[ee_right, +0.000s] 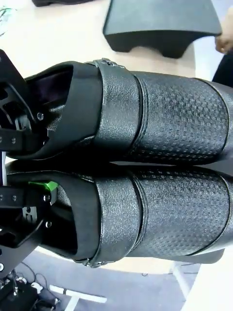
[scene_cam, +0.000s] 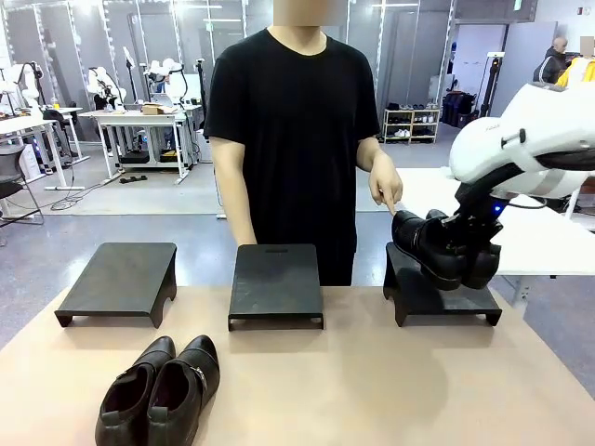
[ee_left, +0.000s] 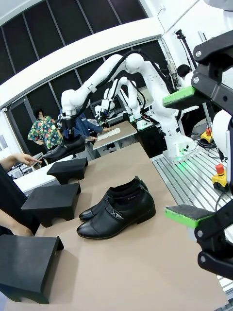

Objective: Place the shoes on the stand as instructed by the person.
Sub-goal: Pick up one pair of Shoes and place it on the Shoes Stand indicated by the person.

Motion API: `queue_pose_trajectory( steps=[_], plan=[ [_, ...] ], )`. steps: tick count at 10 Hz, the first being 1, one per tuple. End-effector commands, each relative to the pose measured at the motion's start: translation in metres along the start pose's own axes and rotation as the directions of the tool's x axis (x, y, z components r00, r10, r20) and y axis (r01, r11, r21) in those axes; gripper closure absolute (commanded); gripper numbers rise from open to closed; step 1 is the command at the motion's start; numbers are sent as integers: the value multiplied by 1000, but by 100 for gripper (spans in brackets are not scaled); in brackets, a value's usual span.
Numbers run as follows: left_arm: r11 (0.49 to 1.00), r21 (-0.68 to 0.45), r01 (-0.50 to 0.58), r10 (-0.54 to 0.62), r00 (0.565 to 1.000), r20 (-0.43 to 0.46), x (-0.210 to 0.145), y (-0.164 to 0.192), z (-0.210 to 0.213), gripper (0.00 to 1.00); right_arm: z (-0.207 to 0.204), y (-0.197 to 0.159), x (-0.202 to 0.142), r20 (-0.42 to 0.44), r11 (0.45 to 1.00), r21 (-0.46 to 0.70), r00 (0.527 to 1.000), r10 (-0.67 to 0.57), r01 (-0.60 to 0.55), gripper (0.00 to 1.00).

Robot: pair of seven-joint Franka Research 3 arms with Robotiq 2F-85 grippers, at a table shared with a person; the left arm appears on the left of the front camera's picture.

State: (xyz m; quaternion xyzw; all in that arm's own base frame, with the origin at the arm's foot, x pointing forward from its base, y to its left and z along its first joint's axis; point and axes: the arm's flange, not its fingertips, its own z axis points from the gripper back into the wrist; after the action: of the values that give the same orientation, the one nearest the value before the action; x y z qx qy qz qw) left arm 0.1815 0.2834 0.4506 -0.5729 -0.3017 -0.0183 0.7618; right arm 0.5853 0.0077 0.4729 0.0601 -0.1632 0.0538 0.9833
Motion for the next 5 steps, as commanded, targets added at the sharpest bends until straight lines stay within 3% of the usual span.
queue_pose_trajectory(
  steps=[1, 5],
  plan=[
    [1000, -8, 9, -9, 1000, 2, 0, -1, 1, 0, -8, -3, 23, 69, 997, 3, 995, -72, 72, 87],
    [1000, -8, 9, -9, 1000, 2, 0, -1, 1, 0, -39, -7, 30, 83, 994, -10, 990, -110, 111, 87]
  ],
)
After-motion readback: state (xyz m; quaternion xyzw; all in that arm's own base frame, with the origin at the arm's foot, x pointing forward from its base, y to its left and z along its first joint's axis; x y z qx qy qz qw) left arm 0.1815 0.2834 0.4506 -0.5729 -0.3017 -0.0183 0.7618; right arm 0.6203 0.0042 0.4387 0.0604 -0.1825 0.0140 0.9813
